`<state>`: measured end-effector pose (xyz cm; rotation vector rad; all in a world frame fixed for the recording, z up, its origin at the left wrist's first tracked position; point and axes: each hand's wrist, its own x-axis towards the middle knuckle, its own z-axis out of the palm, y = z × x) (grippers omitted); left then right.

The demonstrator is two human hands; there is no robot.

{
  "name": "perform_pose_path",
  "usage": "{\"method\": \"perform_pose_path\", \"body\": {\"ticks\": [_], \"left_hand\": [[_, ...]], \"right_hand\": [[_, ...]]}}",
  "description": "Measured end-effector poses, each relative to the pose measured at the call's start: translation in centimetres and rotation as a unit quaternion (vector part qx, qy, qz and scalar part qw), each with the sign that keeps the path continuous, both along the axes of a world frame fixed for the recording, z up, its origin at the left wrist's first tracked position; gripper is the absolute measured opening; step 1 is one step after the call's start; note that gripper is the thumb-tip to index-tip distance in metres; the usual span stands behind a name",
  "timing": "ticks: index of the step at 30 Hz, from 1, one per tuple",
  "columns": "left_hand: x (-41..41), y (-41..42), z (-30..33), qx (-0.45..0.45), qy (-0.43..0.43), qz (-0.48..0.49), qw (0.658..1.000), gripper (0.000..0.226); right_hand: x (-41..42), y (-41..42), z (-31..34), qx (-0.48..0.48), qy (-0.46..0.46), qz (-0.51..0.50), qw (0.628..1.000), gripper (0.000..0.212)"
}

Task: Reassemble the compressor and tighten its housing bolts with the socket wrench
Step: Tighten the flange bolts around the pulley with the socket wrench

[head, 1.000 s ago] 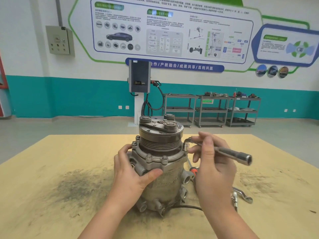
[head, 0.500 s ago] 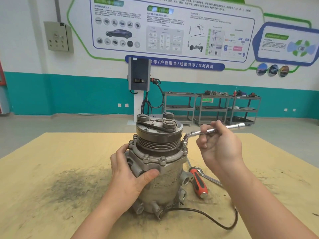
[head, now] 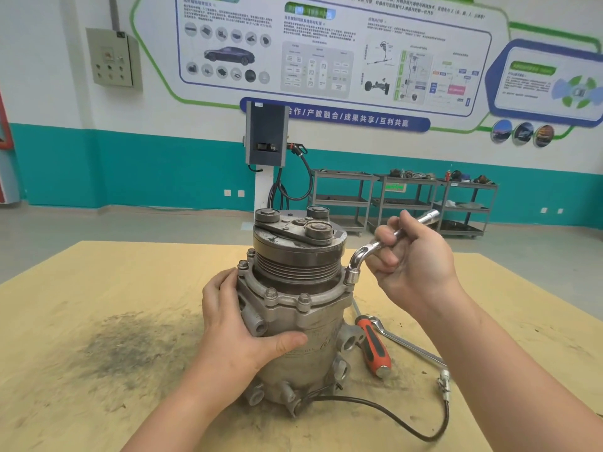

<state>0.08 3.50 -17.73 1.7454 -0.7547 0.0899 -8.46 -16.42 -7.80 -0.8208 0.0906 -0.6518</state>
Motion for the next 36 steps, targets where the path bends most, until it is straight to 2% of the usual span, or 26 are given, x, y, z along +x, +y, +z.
{"method": "perform_pose_path", "body": {"ticks": [5, 11, 21, 25, 27, 29, 33, 36], "left_hand": [[0.0, -0.1, -0.1, -0.006, -0.031, 0.006, 0.999, 0.124], [0.1, -0.1, 0.1, 0.009, -0.038, 0.017, 0.999, 0.135], [0.1, 0.2, 0.5, 0.052, -0.067, 0.041, 0.996, 0.127], [-0.1, 0.2, 0.4, 0.048, -0.063, 0.046, 0.996, 0.119], [-0.2, 0.1, 0.3, 0.043, -0.066, 0.05, 0.996, 0.119], [-0.3, 0.0, 0.3, 0.041, -0.068, 0.052, 0.995, 0.12], [-0.4, 0.0, 0.5, 0.038, -0.063, 0.054, 0.996, 0.118], [-0.5, 0.1, 0.6, 0.039, -0.051, 0.051, 0.997, 0.121]], "right_hand": [[0.8, -0.3, 1.1, -0.059, 0.059, 0.063, 0.995, 0.024], [2.0, -0.3, 1.7, -0.106, 0.094, 0.081, 0.987, 0.021], [0.8, -0.1, -0.7, 0.013, 0.009, 0.075, 0.997, 0.02], [-0.6, 1.2, -1.2, 0.029, -0.048, -0.002, 0.998, 0.018], [-1.9, 2.4, -2.3, -0.017, -0.085, -0.085, 0.993, 0.014], [-3.2, 4.0, -3.7, -0.112, -0.115, -0.172, 0.972, 0.011], [-3.6, 7.6, -5.1, -0.307, -0.114, -0.31, 0.893, 0.013], [-3.5, 8.3, -4.9, -0.395, -0.092, -0.337, 0.85, 0.016]]}}
